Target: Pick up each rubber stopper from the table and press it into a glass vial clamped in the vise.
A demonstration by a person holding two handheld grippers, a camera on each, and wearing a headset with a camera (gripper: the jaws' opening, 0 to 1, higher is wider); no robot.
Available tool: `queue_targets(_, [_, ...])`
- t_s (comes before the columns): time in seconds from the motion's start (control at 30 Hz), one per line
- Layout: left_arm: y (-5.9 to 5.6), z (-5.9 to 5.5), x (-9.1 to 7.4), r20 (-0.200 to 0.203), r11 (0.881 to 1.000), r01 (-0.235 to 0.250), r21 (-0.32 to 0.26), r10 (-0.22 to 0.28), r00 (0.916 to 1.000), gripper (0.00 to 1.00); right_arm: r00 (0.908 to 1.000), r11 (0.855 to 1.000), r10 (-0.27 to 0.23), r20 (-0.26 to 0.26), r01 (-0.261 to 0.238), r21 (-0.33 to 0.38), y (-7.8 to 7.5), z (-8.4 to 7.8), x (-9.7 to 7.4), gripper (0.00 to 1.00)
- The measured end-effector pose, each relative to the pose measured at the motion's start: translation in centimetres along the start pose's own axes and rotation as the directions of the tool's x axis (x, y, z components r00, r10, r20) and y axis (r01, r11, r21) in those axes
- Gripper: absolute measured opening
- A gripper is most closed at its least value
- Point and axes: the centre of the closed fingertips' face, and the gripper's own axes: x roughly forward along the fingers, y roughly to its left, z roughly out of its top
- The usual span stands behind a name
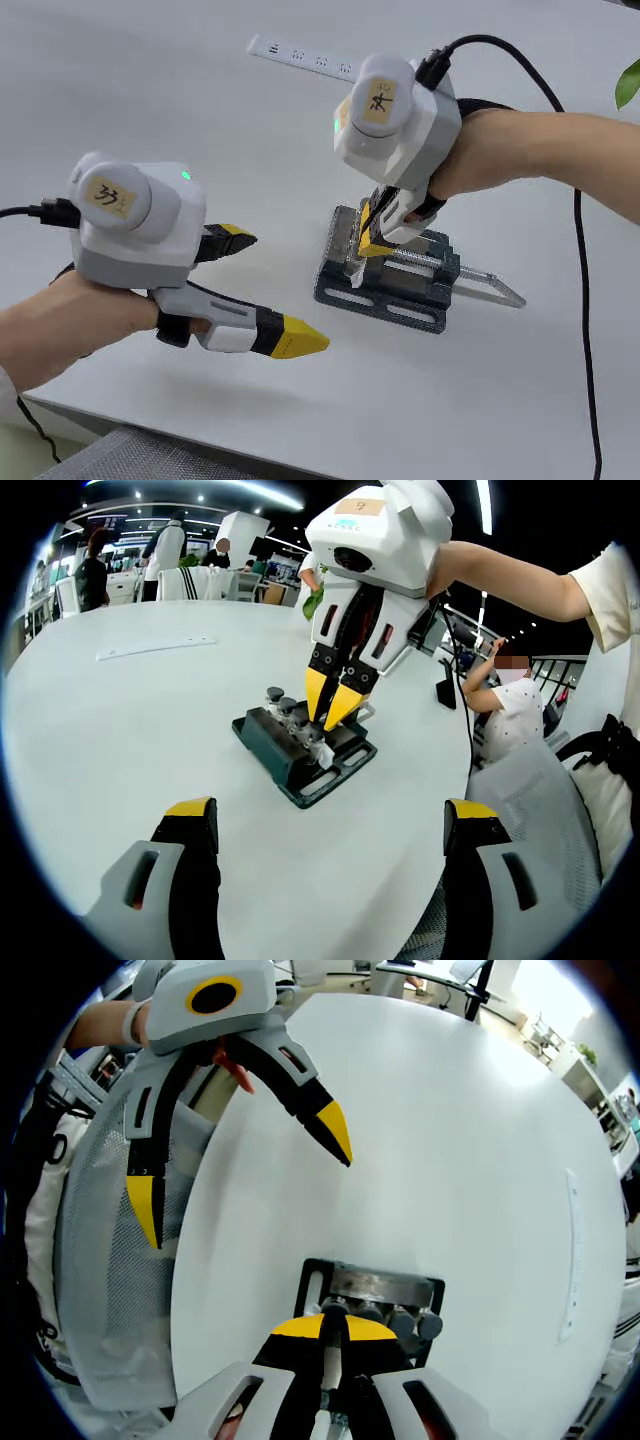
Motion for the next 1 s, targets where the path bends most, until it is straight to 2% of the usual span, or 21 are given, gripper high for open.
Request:
queue_targets(0.1, [0.01,0.02,0.03,0.002,1.000,0.001,-0.001,-0.001,1.0000,0.93,0.9999,1.000,0.013,0.008,-0.013,0.028,-0.21,-0.01,0.08,0.02])
queue_targets(0.27, [0.14,0.03,0.00,0.004,1.000,-0.001,-0.003,0.001,1.0000,0.93,0.9999,1.000,0.006,0.010,-0.006,0.023,0.20,-0.03,0.04,0.02])
queue_targets(0.53, [0.42,-0.19,0.12,0.005,1.000,-0.002,-0.014,0.002,1.0000,0.93,0.9988,0.999,-0.020,-0.045,0.019,-0.032,0.10,0.06,0.31,0.03])
queue_targets(0.73, [0.55,-0.25,0.32,0.001,1.000,0.003,-0.017,-0.003,1.0000,0.93,0.9996,1.000,-0.012,-0.025,0.013,0.018,-0.15,-0.13,0.37,0.03])
queue_targets(0.87, [0.72,-0.18,0.34,0.001,1.000,0.001,-0.018,-0.001,1.0000,0.93,0.9991,1.000,-0.020,-0.037,0.020,-0.003,0.20,-0.24,0.29,0.03])
queue_targets(1.0, [0.81,-0.20,0.30,0.002,1.000,-0.001,-0.020,0.001,1.0000,0.93,0.9994,1.000,-0.020,-0.028,0.021,0.011,0.02,-0.28,0.34,0.03])
